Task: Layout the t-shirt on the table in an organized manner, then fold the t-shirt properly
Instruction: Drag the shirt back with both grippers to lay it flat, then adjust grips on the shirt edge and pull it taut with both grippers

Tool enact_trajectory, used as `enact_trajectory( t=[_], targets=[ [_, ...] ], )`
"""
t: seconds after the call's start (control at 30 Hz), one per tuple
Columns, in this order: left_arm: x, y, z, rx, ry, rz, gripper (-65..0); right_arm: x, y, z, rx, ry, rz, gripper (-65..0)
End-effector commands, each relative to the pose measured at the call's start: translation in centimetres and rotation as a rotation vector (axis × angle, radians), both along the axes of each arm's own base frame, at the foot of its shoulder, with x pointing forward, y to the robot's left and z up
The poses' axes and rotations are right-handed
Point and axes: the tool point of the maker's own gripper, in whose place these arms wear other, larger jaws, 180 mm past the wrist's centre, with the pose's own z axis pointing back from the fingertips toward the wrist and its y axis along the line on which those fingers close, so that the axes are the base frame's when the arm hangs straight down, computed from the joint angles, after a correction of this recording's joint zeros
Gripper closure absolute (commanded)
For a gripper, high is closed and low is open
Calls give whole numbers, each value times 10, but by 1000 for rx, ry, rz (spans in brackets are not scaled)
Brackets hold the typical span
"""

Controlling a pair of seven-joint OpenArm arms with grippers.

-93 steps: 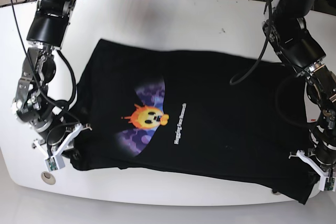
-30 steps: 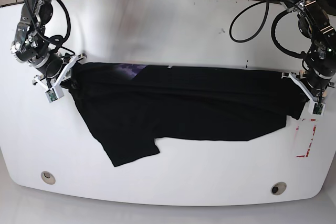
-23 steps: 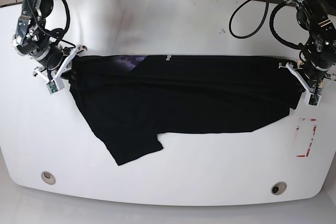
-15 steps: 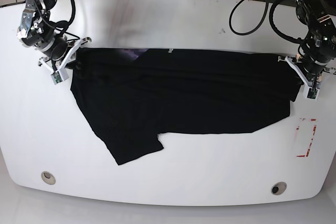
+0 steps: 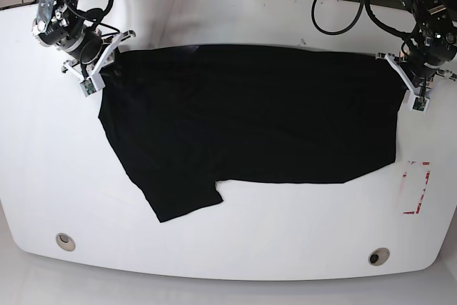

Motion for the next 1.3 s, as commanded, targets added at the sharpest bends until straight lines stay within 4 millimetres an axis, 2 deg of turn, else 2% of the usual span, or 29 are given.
enact_trajectory(
  t=[0.0, 0.33, 0.4, 0.5, 0.57, 0.67, 0.73, 0.83, 1.1, 1.27],
  targets=[
    [2, 4, 8, 23, -22, -7, 0, 0, -5, 6, -12, -20, 1, -8],
    [-19, -1, -8, 35, 59, -48, 0, -26, -5, -8, -12, 51, -1, -11],
    [-20, -4, -9, 59, 87, -115, -44, -30, -5, -10, -12, 63, -1, -48],
    [-22, -7, -11, 75, 109, -170, -151, -39, -5, -14, -11, 85, -3, -174],
    [-23, -6, -11, 80, 114, -181, -282, -45, -4, -17, -9, 101, -3, -320],
    [-23, -5, -11, 82, 116, -180, -435, -54, 0, -21, 5, 117, -14, -471],
    [-23, -5, -11, 84, 115, -181, -501, -56, -1, -20, 3, 116, -19, -526],
    [-24, -1, -9, 89, 113, -174, -494, -60, 0, -14, 2, 107, -15, -547],
    [-24, 31, 9, 150, 91, -122, -486, -69, 10, -4, 0, 94, 0, -547],
    [-26, 61, 27, 211, 76, -89, -486, -73, -15, 0, -45, 92, -65, -547]
  ],
)
